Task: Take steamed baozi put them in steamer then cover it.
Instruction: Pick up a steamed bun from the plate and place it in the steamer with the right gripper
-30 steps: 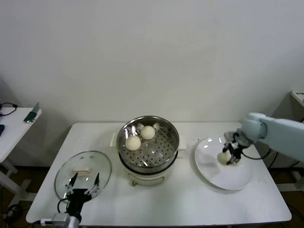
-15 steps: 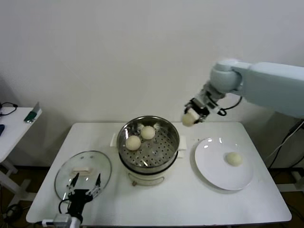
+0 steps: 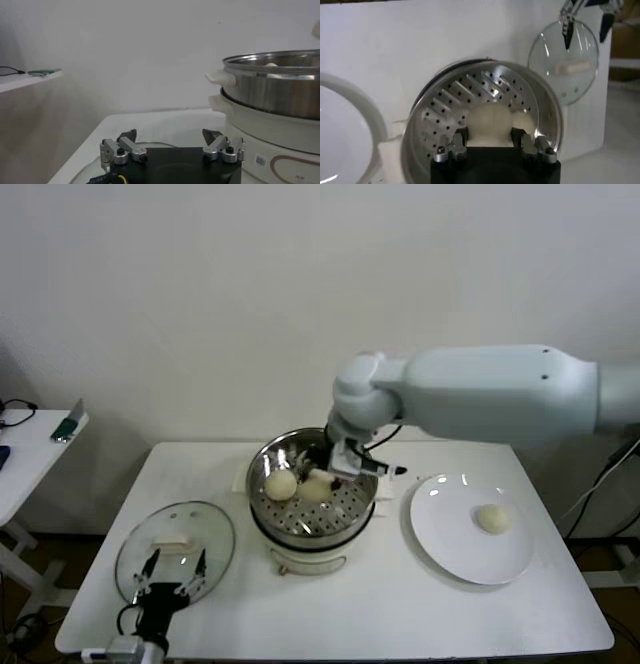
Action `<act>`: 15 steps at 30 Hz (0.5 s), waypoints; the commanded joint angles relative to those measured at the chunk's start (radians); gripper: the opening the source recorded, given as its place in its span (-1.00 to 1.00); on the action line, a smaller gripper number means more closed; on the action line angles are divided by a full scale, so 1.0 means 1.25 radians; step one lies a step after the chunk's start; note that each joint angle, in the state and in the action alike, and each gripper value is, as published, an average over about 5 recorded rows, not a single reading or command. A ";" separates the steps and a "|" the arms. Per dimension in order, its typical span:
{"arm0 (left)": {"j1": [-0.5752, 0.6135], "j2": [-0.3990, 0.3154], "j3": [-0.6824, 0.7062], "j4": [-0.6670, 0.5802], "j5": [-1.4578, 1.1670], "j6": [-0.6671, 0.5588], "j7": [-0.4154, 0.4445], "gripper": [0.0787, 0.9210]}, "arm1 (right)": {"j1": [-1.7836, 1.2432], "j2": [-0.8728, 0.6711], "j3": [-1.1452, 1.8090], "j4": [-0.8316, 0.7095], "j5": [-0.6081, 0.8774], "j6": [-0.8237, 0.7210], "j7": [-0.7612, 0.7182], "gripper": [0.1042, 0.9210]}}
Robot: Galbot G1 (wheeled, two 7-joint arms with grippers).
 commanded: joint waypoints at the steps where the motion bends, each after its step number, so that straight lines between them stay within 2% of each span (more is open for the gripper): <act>1: 0.004 0.003 -0.003 0.000 -0.002 -0.003 -0.001 0.77 | -0.104 0.074 -0.013 -0.056 -0.108 0.063 0.029 0.18; 12: 0.008 0.002 0.001 0.000 -0.002 -0.006 -0.002 0.77 | -0.119 0.075 -0.026 -0.063 -0.108 0.063 0.035 0.20; 15: 0.009 0.002 0.001 -0.001 -0.002 -0.006 -0.002 0.77 | -0.113 0.070 -0.022 -0.075 -0.109 0.060 0.043 0.26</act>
